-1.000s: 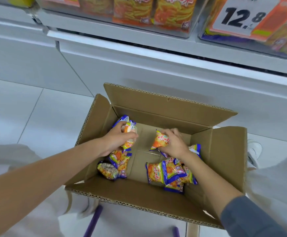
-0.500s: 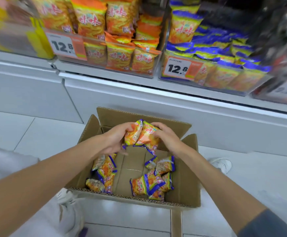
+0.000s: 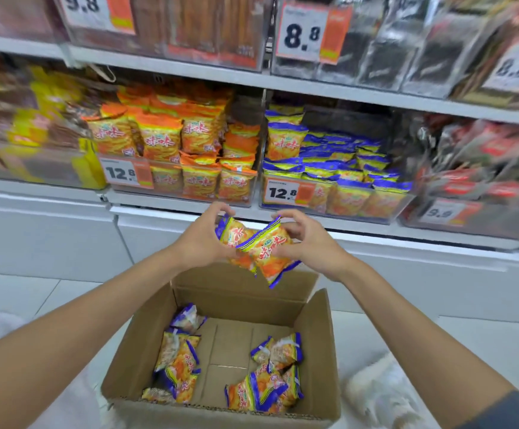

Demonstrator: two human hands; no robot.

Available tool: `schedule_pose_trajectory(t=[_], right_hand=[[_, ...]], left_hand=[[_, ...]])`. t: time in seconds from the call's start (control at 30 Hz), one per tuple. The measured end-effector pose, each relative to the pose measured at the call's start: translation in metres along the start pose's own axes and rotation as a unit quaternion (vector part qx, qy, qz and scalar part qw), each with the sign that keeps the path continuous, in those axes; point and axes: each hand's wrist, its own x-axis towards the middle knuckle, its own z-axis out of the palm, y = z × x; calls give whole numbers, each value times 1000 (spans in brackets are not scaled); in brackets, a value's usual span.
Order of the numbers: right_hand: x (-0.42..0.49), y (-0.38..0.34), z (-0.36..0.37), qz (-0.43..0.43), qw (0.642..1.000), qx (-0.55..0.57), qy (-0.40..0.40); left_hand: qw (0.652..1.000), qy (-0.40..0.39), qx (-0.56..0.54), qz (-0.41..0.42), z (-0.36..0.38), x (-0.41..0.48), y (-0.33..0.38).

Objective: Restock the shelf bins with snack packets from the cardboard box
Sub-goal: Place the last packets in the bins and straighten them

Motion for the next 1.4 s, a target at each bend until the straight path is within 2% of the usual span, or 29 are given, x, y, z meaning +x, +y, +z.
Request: schedule_pose_trajectory(t=[0.1,0.23,0.37,0.43,0.53,0.6,0.73,0.87,0.97,1.03,1.17,1.2,1.27,1.4], right_hand=[[8,-12,-13,-46,998,3,47],[26,-31,-43,-74,991,21,109],[52,-40,-74,-87,985,-8,148],[65,-44,-88,-92,979,29,179],[89,-46,-96,-100,968,101,208],[102,-47,-93,-94,964,134,209],[116,-47,-86,-95,973,99,186],[117,-39,-76,-78,981,26,177],[115,-31,-69,-84,981,30,174],[114,-29,-67,-103,980,13,168],[112,-34,-68,-133,966,-135,176],[110,-37,-68,-125,967,-152,160],[109,-40,-69,-116,973,-142,141],[109,-45,-72,-90,976,-43,192]], left_hand=[[997,4,-63,49,-5,17,36],[983,-11,-170,61,-20,55,80],[985,5,-154,76,-26,100,115],[984,26,-155,82,-26,124,124],[990,43,-80,107,-21,156,124],[989,56,-24,135,-17,174,117],[977,101,15,186,-15,199,100],[975,124,-63,171,-13,196,92],[973,115,-132,148,-7,188,85],[978,96,-102,156,-4,180,75],[983,82,38,162,-6,170,61],[985,70,32,155,-7,169,61],[987,49,-63,142,-7,167,68],[981,72,-125,127,-7,172,76]])
